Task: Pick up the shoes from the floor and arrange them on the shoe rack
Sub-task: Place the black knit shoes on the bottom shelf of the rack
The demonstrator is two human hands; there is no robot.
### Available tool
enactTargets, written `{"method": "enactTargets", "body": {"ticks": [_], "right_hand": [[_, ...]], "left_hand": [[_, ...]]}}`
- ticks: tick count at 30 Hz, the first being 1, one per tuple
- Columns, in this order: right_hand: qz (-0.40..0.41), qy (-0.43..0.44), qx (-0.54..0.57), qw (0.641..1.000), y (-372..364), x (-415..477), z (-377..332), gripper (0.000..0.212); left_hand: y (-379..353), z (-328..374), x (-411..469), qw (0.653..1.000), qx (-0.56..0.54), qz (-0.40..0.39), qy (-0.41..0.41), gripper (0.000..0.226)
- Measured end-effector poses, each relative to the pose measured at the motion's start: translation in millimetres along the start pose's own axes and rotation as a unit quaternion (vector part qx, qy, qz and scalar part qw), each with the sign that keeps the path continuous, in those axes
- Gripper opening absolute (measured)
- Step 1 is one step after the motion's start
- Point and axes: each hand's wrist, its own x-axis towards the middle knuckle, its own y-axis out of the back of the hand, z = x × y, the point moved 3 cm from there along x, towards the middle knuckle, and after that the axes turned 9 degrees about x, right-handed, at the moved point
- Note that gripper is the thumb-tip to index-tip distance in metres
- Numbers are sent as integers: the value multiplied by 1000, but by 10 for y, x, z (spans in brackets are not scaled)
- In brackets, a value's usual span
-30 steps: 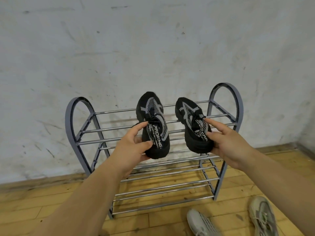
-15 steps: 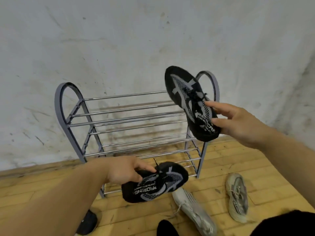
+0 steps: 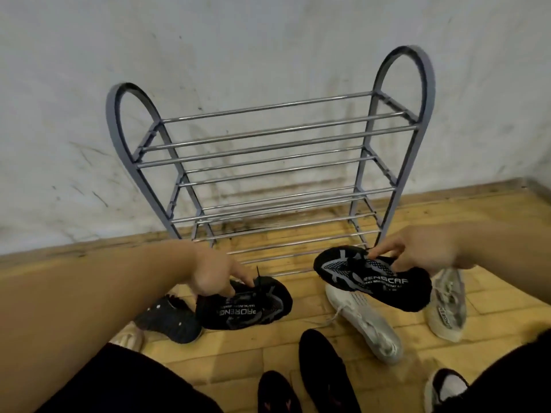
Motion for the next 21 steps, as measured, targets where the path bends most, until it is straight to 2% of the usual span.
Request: {"method": "enactTargets", "body": {"ticks": [3, 5, 7, 10, 14, 16, 19, 21], "right_hand": [[2, -14, -18, 1000, -299, 326, 10, 42], [10, -15, -10, 1000, -523, 619, 27, 44], [26, -4, 25, 999, -789, 917, 18, 43], [65, 40, 69, 995, -1225, 1389, 11, 43], [133, 86, 192, 969, -1788, 1990, -95, 41], [159, 81, 255, 950, -2006, 2308, -205, 44], [192, 55, 300, 933, -2246, 2782, -333, 46], [215, 58, 281, 934, -2296, 3065, -470, 43]], "left_hand": [[-107, -316, -9, 999, -42, -12, 8, 46], [-354, -577, 47, 988, -150, -24, 8, 43], [-668, -824, 225, 959, -284, 1, 4, 40], [-1155, -1036, 592, 891, -446, 85, 18, 44], [-1751, -1128, 1232, 752, -632, 184, 49, 47], [-1890, -1172, 1546, 699, -677, 222, 60, 46], [-1836, -1248, 1978, 655, -701, 273, 62, 48], [-1683, -1365, 2257, 645, -701, 299, 65, 47]]}}
